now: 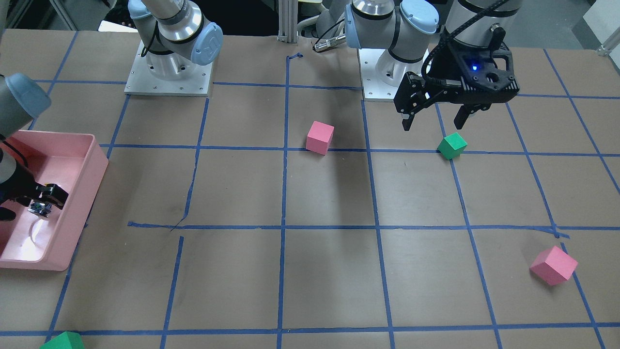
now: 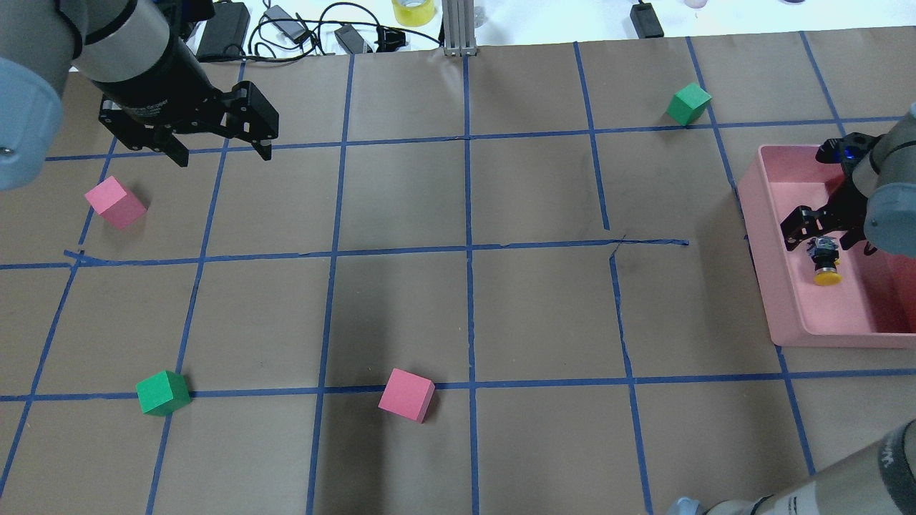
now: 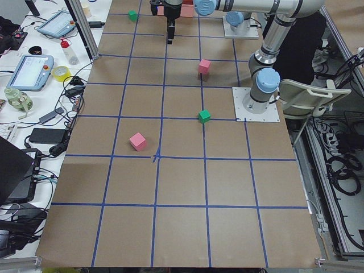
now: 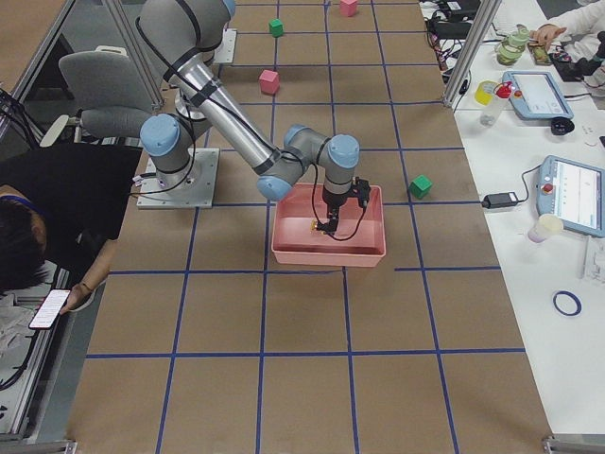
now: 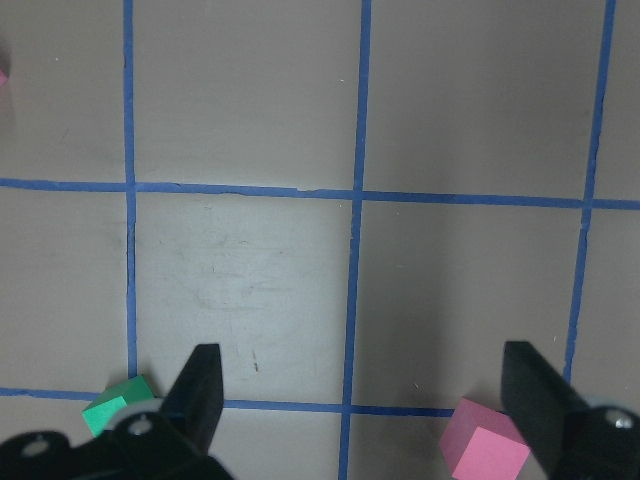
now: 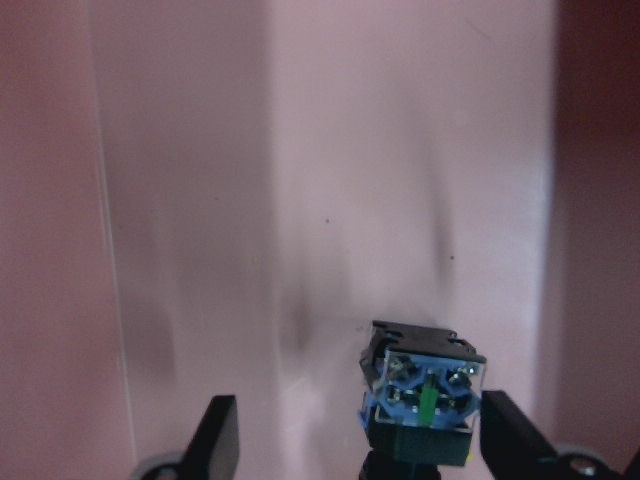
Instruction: Align button upright
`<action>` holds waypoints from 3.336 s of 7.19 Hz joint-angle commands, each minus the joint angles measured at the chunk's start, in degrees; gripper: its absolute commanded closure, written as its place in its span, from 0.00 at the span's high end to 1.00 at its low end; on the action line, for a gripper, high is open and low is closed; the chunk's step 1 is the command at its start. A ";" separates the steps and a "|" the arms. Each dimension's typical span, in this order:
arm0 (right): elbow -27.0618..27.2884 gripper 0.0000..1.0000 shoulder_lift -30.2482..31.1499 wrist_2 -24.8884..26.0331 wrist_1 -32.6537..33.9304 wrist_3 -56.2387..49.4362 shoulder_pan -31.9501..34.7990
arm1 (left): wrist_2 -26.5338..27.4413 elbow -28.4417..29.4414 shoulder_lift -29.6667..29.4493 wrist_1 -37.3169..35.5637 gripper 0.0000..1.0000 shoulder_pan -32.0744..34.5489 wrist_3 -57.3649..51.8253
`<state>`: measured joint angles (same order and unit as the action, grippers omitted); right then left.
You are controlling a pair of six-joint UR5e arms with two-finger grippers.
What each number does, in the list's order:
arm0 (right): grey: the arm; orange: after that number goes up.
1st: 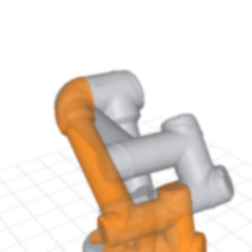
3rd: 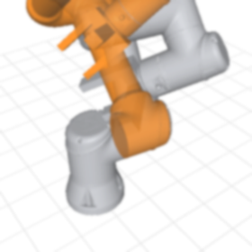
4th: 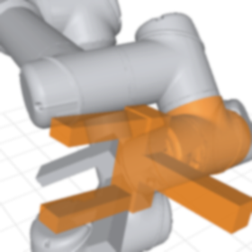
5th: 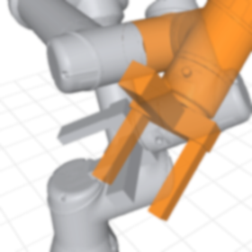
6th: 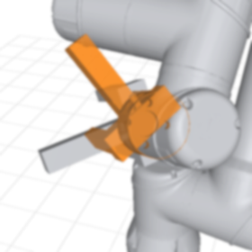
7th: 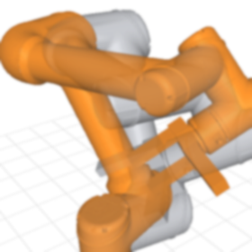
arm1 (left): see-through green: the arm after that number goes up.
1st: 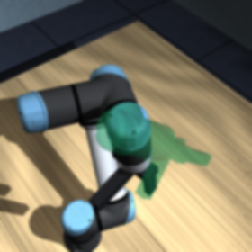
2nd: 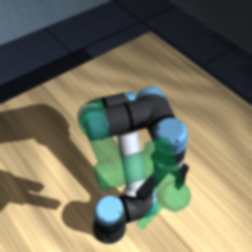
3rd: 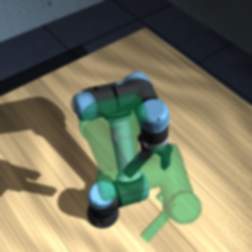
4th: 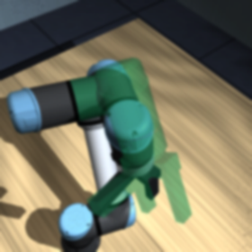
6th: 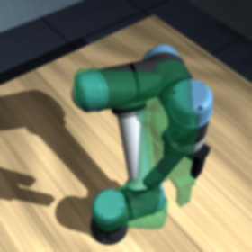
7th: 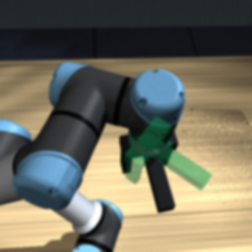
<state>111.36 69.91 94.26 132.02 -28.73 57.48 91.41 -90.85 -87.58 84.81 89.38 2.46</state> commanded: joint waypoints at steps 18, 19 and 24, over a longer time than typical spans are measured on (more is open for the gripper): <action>-3.70 0.65 0.05 -5.12 -2.73 -2.21 0.00 | 0.00 -0.03 0.04 0.00 1.00 0.00 0.00; -3.70 0.66 -0.03 -6.27 -2.64 -0.55 0.00 | 0.00 -0.03 0.04 0.00 1.00 0.00 0.00; -2.91 0.77 0.05 -5.32 -2.02 2.37 0.00 | 0.00 -0.03 -0.05 0.00 1.00 0.00 0.00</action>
<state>108.42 69.96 88.95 130.28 -26.02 57.48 91.41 -90.88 -87.62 84.81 89.36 2.46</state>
